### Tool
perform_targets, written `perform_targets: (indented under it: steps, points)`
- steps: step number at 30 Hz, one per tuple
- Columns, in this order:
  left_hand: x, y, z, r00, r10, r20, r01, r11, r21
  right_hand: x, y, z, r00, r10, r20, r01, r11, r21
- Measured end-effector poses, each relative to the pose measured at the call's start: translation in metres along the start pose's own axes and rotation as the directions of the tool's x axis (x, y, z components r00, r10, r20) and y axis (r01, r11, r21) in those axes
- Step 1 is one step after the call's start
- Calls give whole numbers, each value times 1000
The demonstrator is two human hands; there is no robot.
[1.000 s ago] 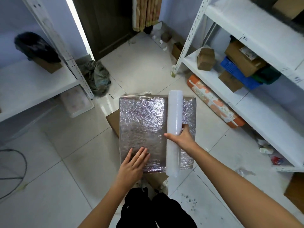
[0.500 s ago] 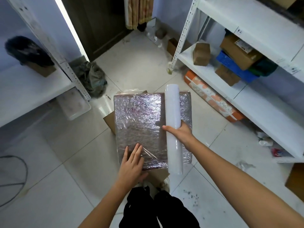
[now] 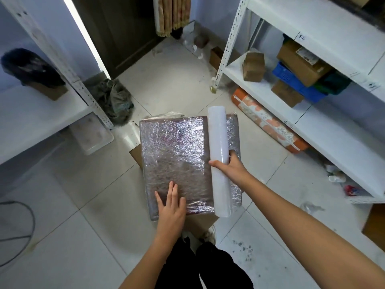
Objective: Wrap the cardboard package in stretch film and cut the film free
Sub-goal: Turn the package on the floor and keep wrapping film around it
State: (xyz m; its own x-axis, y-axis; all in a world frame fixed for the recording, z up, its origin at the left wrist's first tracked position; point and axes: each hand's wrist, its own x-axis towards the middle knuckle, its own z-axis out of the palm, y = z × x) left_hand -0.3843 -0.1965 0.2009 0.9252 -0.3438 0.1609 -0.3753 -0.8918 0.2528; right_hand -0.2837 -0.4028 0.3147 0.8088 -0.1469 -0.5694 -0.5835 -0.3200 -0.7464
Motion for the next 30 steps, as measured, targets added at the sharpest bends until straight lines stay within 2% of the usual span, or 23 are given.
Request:
perform_targets:
  steps: [3, 8, 14, 16, 21, 26, 30]
  points:
    - [-3, 1, -3, 1000, 0, -10, 0, 1000, -28, 0, 6, -1, 998, -17, -67, 16, 1000, -6]
    - [-3, -1, -2, 992, 13, 124, -14, 1000, 13, -2, 16, 1, 983, 31, -179, -23, 998, 50]
    - [4, 6, -5, 981, -27, 194, 5, 993, 117, -3, 20, -9, 988, 51, -147, -40, 996, 79]
    - [4, 7, -3, 983, -47, 175, 27, 993, 118, -3, 19, -10, 985, 35, -167, -29, 999, 38]
    - [-2, 2, -12, 991, -79, 106, 75, 996, 38, -6, 17, -8, 944, -20, -330, -24, 991, -130]
    - [-10, -6, -21, 989, -48, 139, 44, 999, 30, -11, 23, -5, 922, -32, -385, -74, 963, -258]
    - [25, 7, -39, 999, -34, -26, 35, 998, 52, -12, 29, -9, 934, -28, -357, -67, 966, -251]
